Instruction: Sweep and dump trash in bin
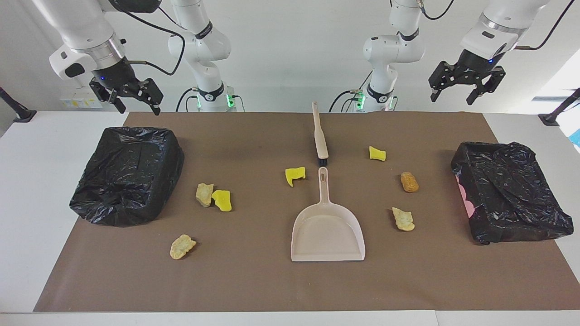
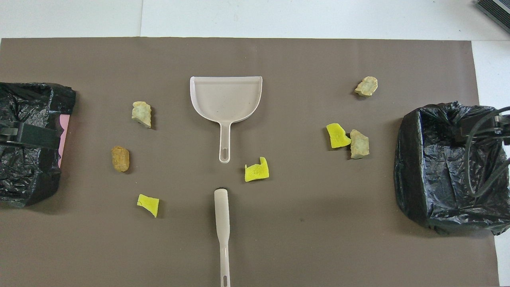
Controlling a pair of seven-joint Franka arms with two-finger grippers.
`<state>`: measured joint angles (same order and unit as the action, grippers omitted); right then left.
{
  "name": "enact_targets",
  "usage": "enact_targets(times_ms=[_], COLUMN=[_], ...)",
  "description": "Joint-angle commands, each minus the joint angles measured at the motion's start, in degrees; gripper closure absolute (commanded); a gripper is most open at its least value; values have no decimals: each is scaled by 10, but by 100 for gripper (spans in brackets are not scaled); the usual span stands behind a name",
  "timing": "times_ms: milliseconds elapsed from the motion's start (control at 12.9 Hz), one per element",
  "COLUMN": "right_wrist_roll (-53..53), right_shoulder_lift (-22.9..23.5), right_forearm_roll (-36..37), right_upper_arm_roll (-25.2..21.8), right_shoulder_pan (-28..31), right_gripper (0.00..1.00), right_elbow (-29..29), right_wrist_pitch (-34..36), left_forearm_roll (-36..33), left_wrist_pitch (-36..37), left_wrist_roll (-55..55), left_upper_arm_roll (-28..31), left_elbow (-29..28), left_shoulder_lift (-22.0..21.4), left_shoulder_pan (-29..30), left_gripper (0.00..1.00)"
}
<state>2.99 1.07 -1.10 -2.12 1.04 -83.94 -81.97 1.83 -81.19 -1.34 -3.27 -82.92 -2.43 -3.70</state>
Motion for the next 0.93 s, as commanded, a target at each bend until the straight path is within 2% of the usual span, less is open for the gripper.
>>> enact_targets(times_ms=[0,778,856], right_wrist_roll=[11,11,11], right_shoulder_lift=[-1,-3,-2], right_forearm_roll=[-8,-7,-7], right_upper_arm_roll=[-3,-3,-3], right_shoulder_pan=[-2,-1,-1], right_gripper=[0,0,0], right_elbow=[5,0,0], right_wrist_pitch=[7,3,-5], left_forearm_roll=[-6,-1,-1], left_wrist_pitch=[9,4,6], left_wrist_roll=[-2,3,3], left_upper_arm_roll=[-6,-7,-14], left_elbow=[-8,-23,-36], left_shoulder_lift=[-12,-21,-33], left_shoulder_pan=[7,0,-1], left_gripper=[0,0,0])
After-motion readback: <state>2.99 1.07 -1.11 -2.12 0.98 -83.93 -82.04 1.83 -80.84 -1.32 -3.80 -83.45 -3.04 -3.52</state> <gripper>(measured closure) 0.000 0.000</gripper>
